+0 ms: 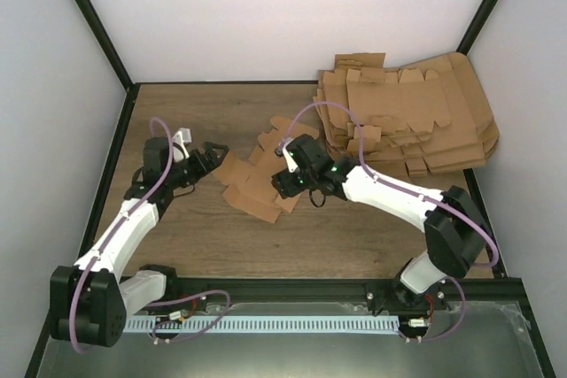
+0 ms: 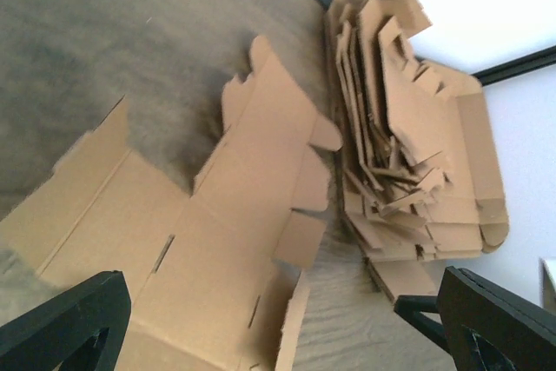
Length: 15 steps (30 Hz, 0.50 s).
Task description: Fold the paper box
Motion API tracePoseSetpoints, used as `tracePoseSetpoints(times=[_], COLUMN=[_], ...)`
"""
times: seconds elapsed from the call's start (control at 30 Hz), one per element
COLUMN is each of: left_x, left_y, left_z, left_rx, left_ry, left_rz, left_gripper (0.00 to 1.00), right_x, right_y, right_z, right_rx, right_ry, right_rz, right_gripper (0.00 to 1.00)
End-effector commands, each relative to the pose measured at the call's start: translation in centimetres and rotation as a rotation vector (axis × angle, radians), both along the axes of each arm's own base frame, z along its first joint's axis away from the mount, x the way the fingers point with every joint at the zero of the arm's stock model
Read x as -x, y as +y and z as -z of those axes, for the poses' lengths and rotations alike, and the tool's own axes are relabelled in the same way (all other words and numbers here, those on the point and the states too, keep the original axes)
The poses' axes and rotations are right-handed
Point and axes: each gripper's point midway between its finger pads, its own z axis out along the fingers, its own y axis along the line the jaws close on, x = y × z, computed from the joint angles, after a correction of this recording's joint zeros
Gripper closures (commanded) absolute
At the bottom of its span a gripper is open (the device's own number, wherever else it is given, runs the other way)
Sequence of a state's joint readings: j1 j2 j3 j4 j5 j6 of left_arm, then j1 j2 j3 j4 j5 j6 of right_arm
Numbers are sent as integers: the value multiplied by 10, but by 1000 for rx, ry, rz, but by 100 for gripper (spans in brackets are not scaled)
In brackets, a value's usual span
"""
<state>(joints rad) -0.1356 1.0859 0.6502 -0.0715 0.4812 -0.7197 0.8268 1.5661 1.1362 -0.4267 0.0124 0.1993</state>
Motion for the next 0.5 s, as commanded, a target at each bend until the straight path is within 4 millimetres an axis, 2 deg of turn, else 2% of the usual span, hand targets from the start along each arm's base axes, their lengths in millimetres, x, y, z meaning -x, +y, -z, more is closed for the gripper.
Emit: tracePoseSetpoints(times=[0.0, 0.07, 0.17, 0.23, 0.3, 0.37, 0.47], left_x=[18, 29, 50, 64, 76, 86, 92], left_y=[5, 5, 2, -2, -9, -9, -9], left_z=[33, 52, 82, 100, 108, 116, 122], left_rx=[4, 26, 29, 10, 14, 20, 56], left_ry=[150, 228, 326, 374, 399, 425, 415], left_rz=[-38, -64, -102, -116, -113, -138, -168], left_gripper=[0, 0, 0, 0, 0, 0, 1], right_x=[13, 12, -3, -18, -36, -50, -57], right_y=[19, 11, -13, -41, -81, -120, -158], right_z=[-57, -52, -51, -64, -73, -79, -81], right_rx=[-246, -235, -244, -339, -397, -370, -361], right_ry=[-50, -58, -102, -132, -200, -312, -406], right_rz=[-65, -43, 43, 114, 219, 371, 482], right_gripper=[20, 19, 19, 19, 19, 18, 17])
